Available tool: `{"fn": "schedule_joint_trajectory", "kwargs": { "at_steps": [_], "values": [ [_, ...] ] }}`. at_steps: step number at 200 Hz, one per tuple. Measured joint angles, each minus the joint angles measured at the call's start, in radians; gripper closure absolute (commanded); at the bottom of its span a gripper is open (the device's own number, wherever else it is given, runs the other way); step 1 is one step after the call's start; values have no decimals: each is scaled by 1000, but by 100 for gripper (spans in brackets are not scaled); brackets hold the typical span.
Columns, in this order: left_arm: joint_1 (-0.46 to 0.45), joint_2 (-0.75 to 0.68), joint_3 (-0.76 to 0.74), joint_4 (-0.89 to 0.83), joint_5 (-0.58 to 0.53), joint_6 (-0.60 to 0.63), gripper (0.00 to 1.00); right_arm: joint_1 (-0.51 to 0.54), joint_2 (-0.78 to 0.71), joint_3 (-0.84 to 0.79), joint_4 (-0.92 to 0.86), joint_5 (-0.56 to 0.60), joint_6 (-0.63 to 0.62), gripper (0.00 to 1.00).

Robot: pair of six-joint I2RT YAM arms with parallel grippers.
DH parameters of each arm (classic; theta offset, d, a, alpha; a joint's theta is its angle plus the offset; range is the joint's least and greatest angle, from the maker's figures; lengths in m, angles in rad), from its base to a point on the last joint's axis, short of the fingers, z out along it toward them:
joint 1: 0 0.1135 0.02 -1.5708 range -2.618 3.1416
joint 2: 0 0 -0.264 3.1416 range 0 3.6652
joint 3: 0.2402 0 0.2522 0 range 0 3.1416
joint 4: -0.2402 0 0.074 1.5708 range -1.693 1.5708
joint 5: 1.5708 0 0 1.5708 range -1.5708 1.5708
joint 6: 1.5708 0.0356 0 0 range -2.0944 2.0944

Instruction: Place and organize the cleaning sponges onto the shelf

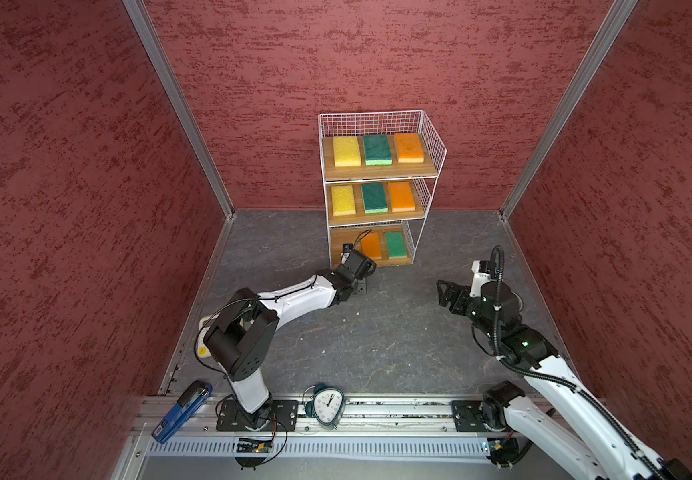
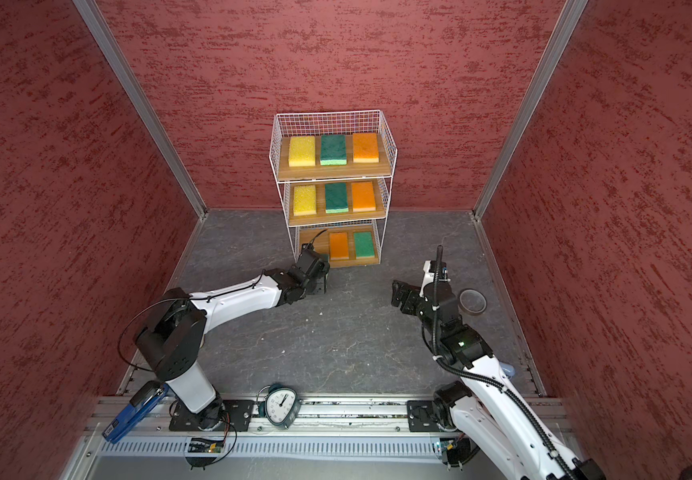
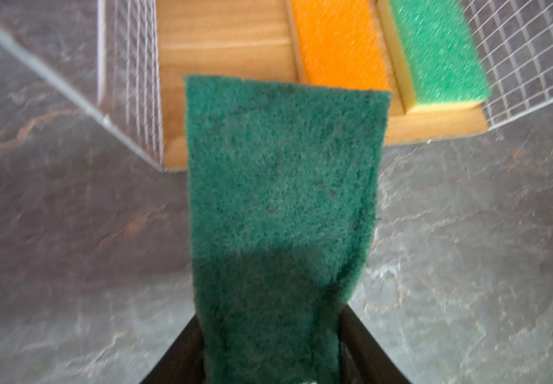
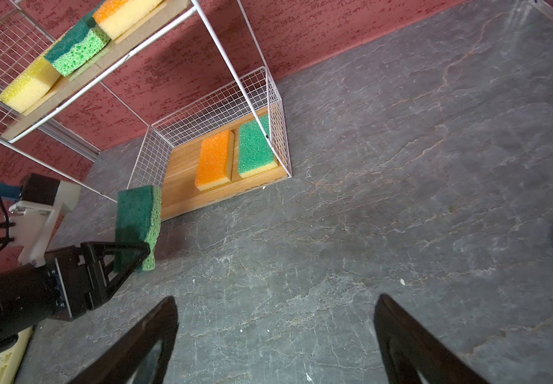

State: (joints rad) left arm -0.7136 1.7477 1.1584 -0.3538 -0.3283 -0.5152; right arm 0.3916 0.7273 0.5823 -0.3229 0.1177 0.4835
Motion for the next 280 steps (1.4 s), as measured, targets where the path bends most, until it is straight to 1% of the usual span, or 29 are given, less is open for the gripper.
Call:
{"fn": "schedule_joint_trajectory", "kwargs": {
  "at_steps": [58,73,105,140,211,254,280],
  "values": [
    [32,93,86,19,-35,27,43,0,-1,-2,1,-1,-11,7],
    [43,106,99,22,-42,32,41,0,0,-4,3,-1,-12,7],
    [64,144,131,43,-46,41,41,0,30,-4,8,-1,-14,7],
    [77,177,136,67,-56,41,41,0,56,-4,16,-2,-18,7],
    [86,196,137,130,-110,41,41,0,72,-4,43,-3,-32,7],
    [91,257,159,134,-140,40,42,0,96,-4,68,-10,-34,7],
    [97,270,176,136,-151,40,42,0,108,-4,80,-13,-39,7]
  ]
}}
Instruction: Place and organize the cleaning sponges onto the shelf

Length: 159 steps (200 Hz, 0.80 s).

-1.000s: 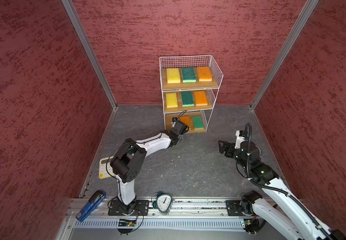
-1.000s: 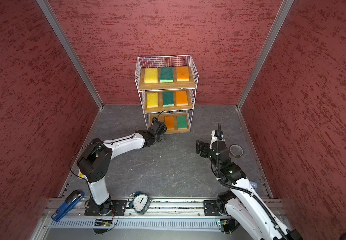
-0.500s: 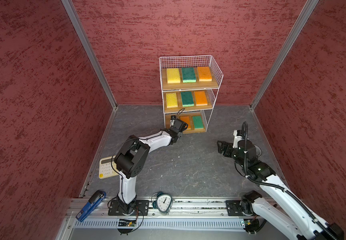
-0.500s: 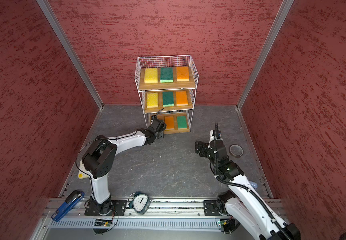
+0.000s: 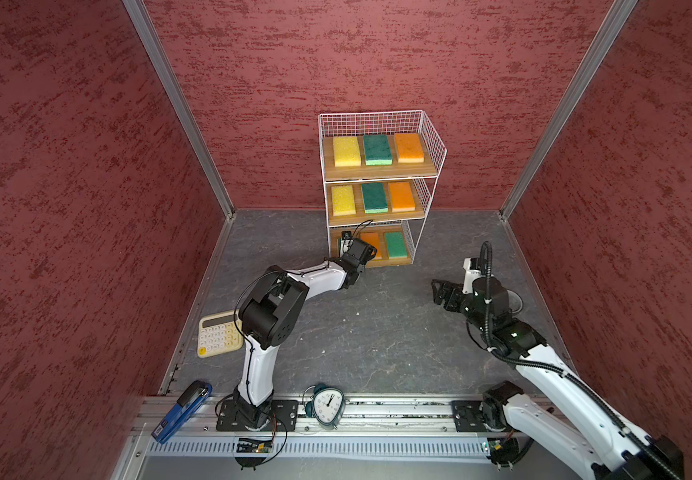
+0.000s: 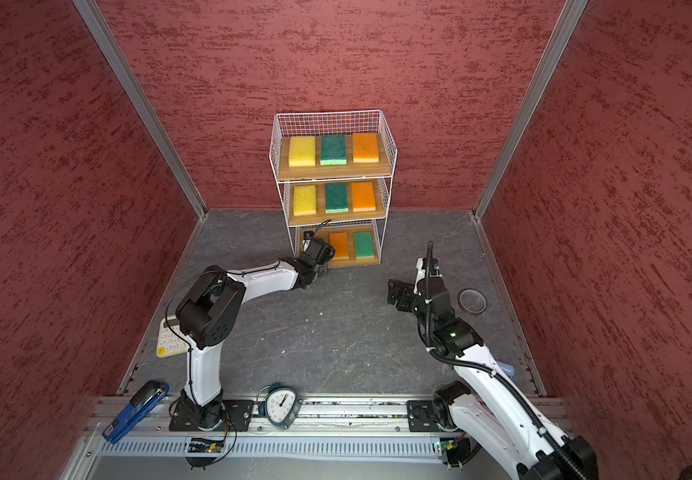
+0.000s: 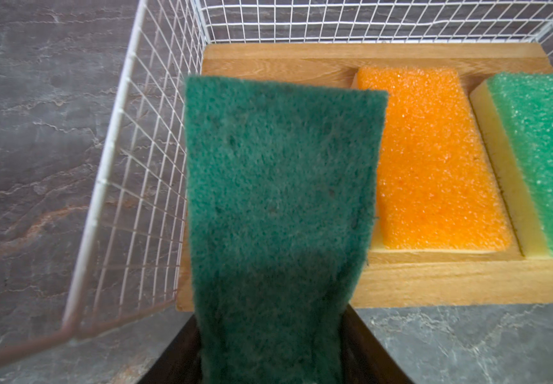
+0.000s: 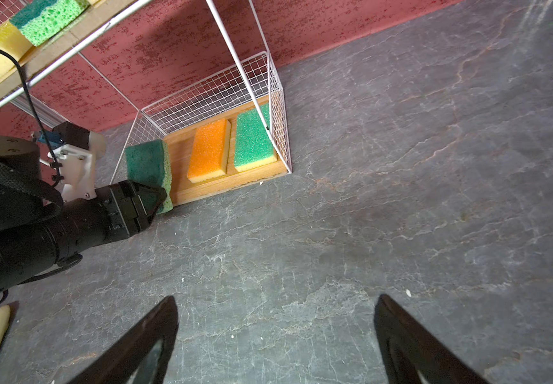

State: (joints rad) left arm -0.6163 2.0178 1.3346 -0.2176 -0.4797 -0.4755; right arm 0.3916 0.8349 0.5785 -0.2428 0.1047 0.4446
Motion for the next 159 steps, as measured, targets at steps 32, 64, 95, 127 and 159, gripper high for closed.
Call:
{"fn": "schedule_joint_trajectory", "kwargs": {
  "at_steps": [32,64,95,127,159],
  "values": [
    [1,8,14,10,-14,-2,41,0,14,0,14,-4,-2,7],
    [6,26,29,12,-24,-2,42,0,27,-6,30,-7,-4,7],
    [16,43,42,17,-24,-2,41,0,43,-11,38,-13,-4,7],
    [29,43,50,16,-27,-3,42,0,52,-11,45,-16,-4,7],
    [34,44,72,17,-26,-2,41,0,63,-11,60,-22,-4,7]
  ]
}}
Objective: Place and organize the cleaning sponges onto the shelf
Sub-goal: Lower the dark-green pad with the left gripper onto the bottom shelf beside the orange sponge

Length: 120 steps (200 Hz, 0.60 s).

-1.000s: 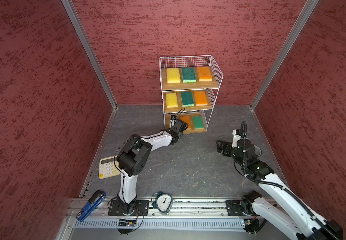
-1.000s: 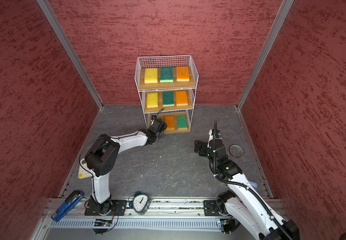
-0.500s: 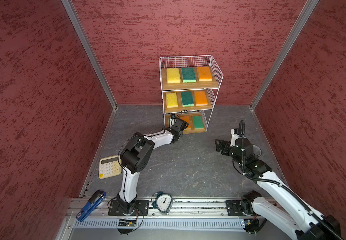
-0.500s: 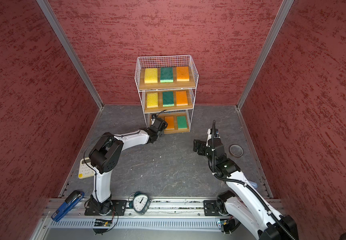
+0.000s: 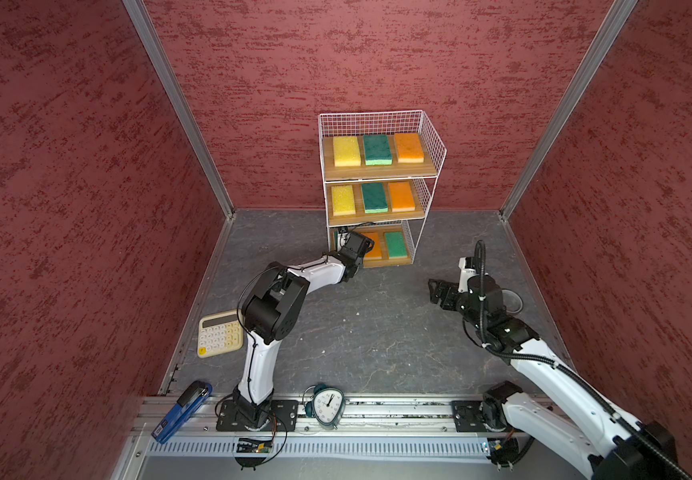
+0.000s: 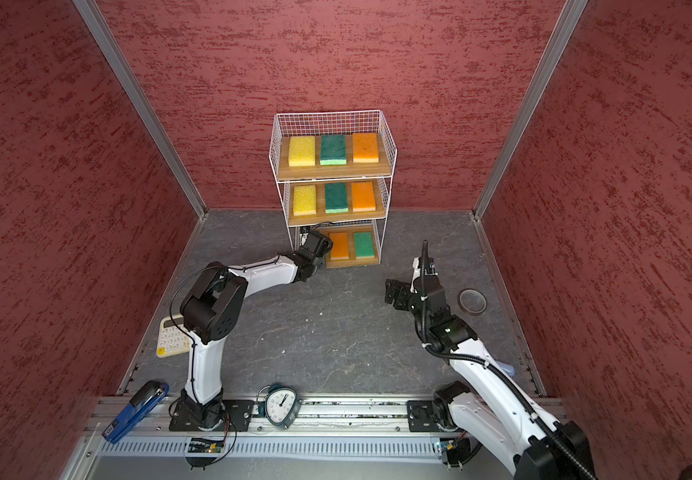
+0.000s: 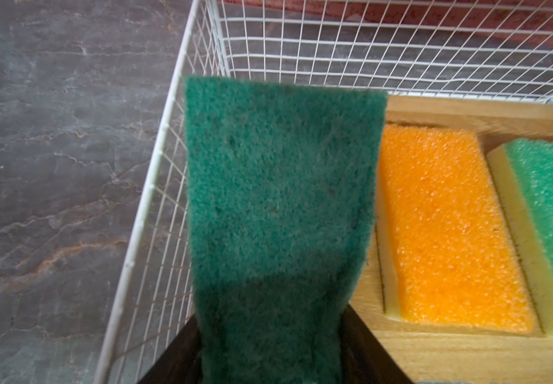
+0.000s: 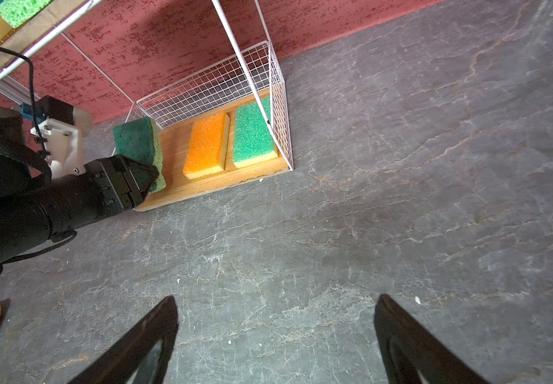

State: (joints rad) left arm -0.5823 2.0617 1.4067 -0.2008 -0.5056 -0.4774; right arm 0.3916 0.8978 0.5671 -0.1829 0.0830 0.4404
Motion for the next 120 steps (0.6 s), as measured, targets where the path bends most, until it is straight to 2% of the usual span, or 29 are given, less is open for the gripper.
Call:
{"fn": "schedule_joint_trajectory", "kwargs": {
  "at_steps": [120],
  "values": [
    [17,48,67,-40,18,-4,39,0,17,0,18,-9,0,7]
  ]
}}
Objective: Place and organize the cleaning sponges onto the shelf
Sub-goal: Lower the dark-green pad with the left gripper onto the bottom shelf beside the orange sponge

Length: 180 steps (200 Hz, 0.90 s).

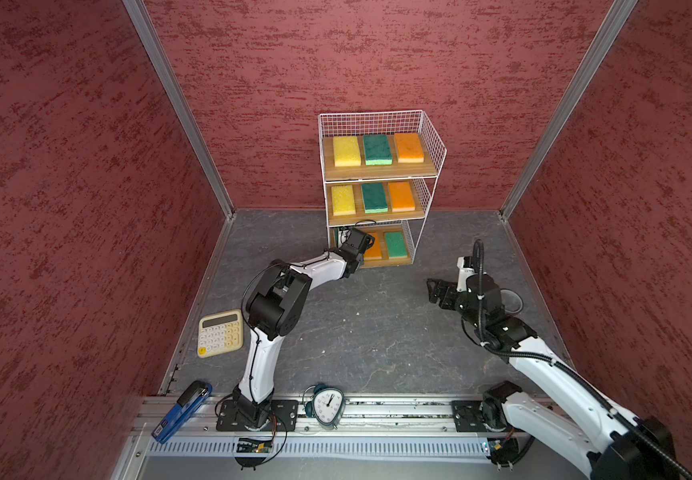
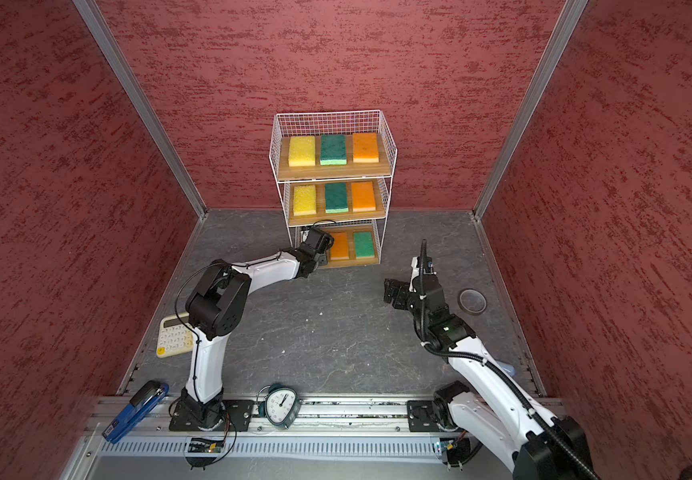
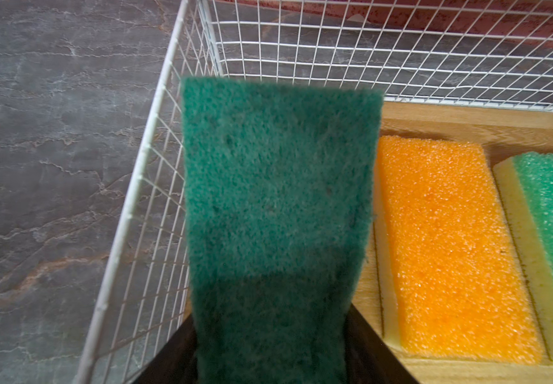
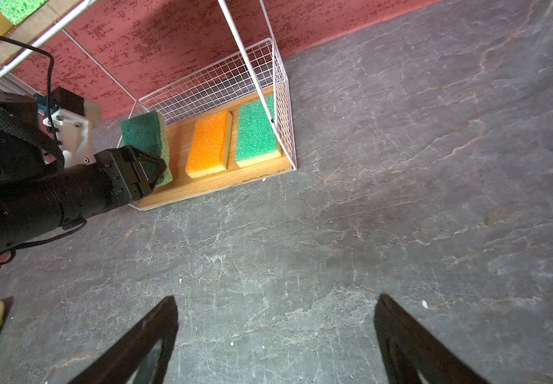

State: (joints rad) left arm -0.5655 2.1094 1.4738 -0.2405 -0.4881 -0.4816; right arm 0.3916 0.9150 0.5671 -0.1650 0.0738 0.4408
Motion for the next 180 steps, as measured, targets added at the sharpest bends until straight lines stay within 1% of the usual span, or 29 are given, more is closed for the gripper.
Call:
{"fn": "schedule_joint_trajectory", "kwargs": {
  "at_steps": [19,53,86,109,180],
  "values": [
    [0,0,0,-6,8,0,38,0,2,0,5,0,0,7],
    [0,0,0,-14,19,0,35,0,3,-2,4,0,0,7],
    [0,0,0,-14,21,-2,35,0,3,-2,4,0,0,7],
    [0,6,3,-14,24,-4,32,0,3,-2,4,0,0,7],
    [-1,24,6,-21,25,-9,32,0,3,-2,5,0,0,7]
  ]
}}
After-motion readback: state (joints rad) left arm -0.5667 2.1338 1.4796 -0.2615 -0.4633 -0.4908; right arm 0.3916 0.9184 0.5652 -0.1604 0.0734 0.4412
